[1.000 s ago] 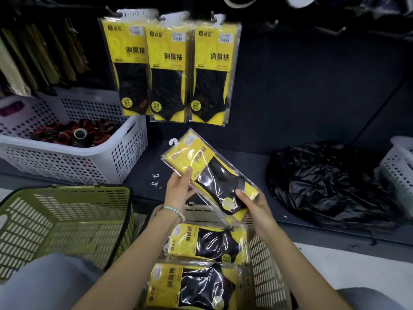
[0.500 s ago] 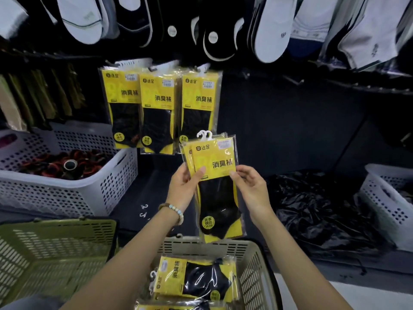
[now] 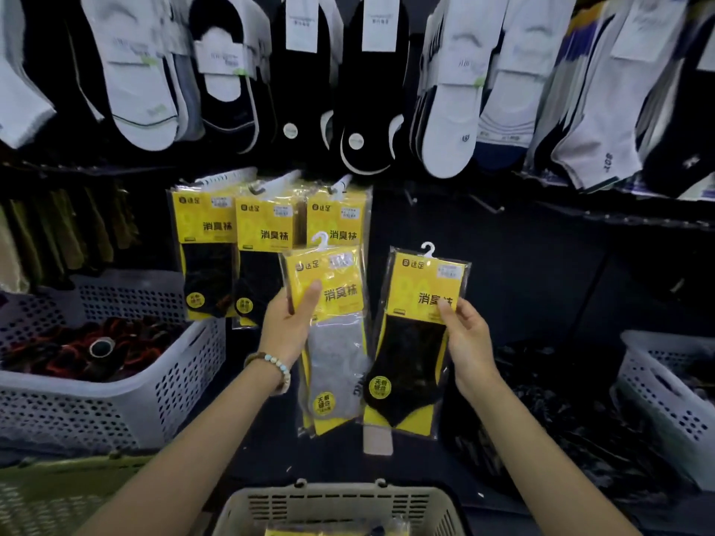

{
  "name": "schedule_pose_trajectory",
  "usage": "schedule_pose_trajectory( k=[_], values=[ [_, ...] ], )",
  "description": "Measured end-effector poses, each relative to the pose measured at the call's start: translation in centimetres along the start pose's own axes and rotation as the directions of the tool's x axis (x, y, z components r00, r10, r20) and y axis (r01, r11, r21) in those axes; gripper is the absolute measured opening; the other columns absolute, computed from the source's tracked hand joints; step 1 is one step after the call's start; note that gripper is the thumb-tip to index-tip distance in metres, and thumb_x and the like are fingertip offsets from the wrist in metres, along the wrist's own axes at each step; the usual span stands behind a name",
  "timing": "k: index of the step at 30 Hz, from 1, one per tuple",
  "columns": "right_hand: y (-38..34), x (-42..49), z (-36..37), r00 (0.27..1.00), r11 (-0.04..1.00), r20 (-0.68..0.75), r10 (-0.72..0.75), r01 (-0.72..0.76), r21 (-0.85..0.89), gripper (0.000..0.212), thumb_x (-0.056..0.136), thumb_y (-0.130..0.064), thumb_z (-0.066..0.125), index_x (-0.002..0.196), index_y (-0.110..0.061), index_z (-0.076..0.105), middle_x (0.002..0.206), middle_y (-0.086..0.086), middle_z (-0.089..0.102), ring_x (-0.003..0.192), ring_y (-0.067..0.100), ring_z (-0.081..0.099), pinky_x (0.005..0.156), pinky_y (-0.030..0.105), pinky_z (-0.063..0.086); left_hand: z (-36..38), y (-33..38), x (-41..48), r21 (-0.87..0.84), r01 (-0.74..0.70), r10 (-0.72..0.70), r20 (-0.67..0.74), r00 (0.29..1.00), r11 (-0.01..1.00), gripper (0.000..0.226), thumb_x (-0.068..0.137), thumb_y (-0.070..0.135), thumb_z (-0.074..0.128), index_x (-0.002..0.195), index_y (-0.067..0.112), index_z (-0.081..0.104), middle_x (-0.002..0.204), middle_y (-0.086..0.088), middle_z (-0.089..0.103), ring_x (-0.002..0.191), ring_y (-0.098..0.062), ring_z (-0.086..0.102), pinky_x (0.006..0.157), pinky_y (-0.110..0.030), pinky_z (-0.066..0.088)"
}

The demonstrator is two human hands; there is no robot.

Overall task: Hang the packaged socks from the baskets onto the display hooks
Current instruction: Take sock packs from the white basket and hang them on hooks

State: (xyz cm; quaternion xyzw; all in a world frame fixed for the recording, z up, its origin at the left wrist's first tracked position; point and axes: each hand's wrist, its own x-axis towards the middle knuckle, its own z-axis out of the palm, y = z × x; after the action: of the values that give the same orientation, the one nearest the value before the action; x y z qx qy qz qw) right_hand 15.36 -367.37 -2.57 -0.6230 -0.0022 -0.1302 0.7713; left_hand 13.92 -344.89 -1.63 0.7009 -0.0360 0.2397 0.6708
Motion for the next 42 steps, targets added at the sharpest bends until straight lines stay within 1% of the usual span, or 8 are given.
schedule_pose_trajectory(
  k=[5, 12, 17, 20, 25, 29, 36, 42],
  values=[
    [-2.8, 4.5, 0.3, 0.994, 0.991, -0.082, -0.076, 0.067, -0.114, 0.011, 0.096, -0.023, 0.054, 0.093, -0.027, 0.064, 0.101, -0.004, 0.072, 0.094, 0.008, 0.068, 0.080, 0.024, 0.052, -1.9, 1.1, 3.5, 0.055, -0.022, 0.027, -0.086, 0.996, 0.998, 0.008, 0.088, 0.042, 0.055, 0.089, 0.035, 0.060, 0.088, 0.018, 0.064, 0.079, 0.006, 0.059, 0.065, -0.012, 0.042],
    [-4.1, 9.4, 3.4, 0.987, 0.958, 0.027, -0.157, 0.159, -0.241, 0.011, 0.096, -0.020, 0.054, 0.092, -0.028, 0.061, 0.093, -0.010, 0.069, 0.089, 0.002, 0.065, 0.079, 0.020, 0.050, -2.8, 1.8, 6.3, 0.086, -0.074, 0.082, -0.093, 0.992, 0.994, 0.014, 0.089, 0.044, 0.054, 0.084, 0.032, 0.060, 0.081, 0.012, 0.062, 0.071, 0.000, 0.058, 0.066, -0.016, 0.045],
    [-2.5, 12.2, 4.5, 0.991, 0.968, -0.096, -0.091, 0.065, -0.242, 0.006, 0.095, -0.020, 0.057, 0.091, -0.020, 0.062, 0.100, 0.002, 0.068, 0.089, 0.011, 0.064, 0.078, 0.023, 0.050, -2.7, 1.8, 7.2, 0.101, -0.105, 0.114, -0.090, 0.989, 0.989, 0.017, 0.088, 0.043, 0.054, 0.080, 0.029, 0.058, 0.071, 0.013, 0.059, 0.058, 0.008, 0.053, 0.054, -0.002, 0.041],
    [-1.4, 13.2, 4.3, 0.983, 0.977, -0.182, 0.000, -0.039, -0.211, 0.016, 0.089, -0.030, 0.065, 0.090, -0.014, 0.064, 0.103, 0.006, 0.067, 0.100, 0.020, 0.062, 0.092, 0.034, 0.050, -2.5, 1.8, 7.4, 0.103, -0.097, 0.106, -0.089, 0.990, 0.990, 0.026, 0.085, 0.049, 0.053, 0.073, 0.026, 0.055, 0.060, 0.017, 0.054, 0.051, 0.007, 0.049, 0.052, -0.007, 0.039],
    [0.0, 13.0, 3.4, 0.959, 0.973, -0.275, 0.073, -0.129, -0.191, 0.023, 0.088, -0.029, 0.066, 0.098, -0.008, 0.067, 0.108, 0.009, 0.067, 0.105, 0.024, 0.062, 0.097, 0.038, 0.049, -2.4, 1.5, 7.2, 0.081, -0.082, 0.086, -0.047, 0.995, 0.993, 0.021, 0.080, 0.055, 0.052, 0.079, 0.034, 0.058, 0.074, 0.011, 0.058, 0.065, -0.002, 0.051, 0.064, -0.016, 0.041],
    [-0.1, 11.0, 2.7, 0.932, 0.984, -0.360, 0.048, -0.105, -0.142, 0.029, 0.089, -0.026, 0.065, 0.111, -0.009, 0.057, 0.111, 0.006, 0.063, 0.097, 0.019, 0.062, 0.080, 0.028, 0.050, -2.3, 1.3, 6.5, 0.053, -0.032, 0.032, -0.010, 0.999, 0.998, 0.039, 0.073, 0.060, 0.053, 0.080, 0.021, 0.057, 0.079, 0.001, 0.054, 0.070, -0.012, 0.048, 0.062, -0.018, 0.038],
    [-3.2, 3.9, 6.2, 0.983, 0.978, 0.163, -0.079, 0.109, -0.180, 0.013, 0.089, -0.031, 0.064, 0.098, -0.023, 0.064, 0.101, 0.001, 0.068, 0.088, 0.012, 0.065, 0.071, 0.018, 0.053, 0.9, 2.6, 4.2, -0.061, 0.081, -0.079, 0.033, 0.996, 0.995, 0.018, 0.079, 0.047, 0.063, 0.090, 0.032, 0.065, 0.089, 0.012, 0.069, 0.084, -0.003, 0.063, 0.069, -0.017, 0.046],
    [-4.6, 1.5, 6.8, 0.977, 0.983, 0.174, -0.121, 0.142, -0.114, 0.033, 0.081, -0.021, 0.074, 0.108, -0.007, 0.061, 0.102, 0.008, 0.069, 0.093, 0.019, 0.066, 0.081, 0.031, 0.056, 3.3, 3.7, 3.0, -0.112, 0.108, -0.109, -0.003, 0.994, 0.988, 0.021, 0.070, 0.037, 0.077, 0.085, 0.028, 0.066, 0.084, 0.012, 0.071, 0.077, 0.001, 0.067, 0.065, -0.015, 0.051]
  ],
)
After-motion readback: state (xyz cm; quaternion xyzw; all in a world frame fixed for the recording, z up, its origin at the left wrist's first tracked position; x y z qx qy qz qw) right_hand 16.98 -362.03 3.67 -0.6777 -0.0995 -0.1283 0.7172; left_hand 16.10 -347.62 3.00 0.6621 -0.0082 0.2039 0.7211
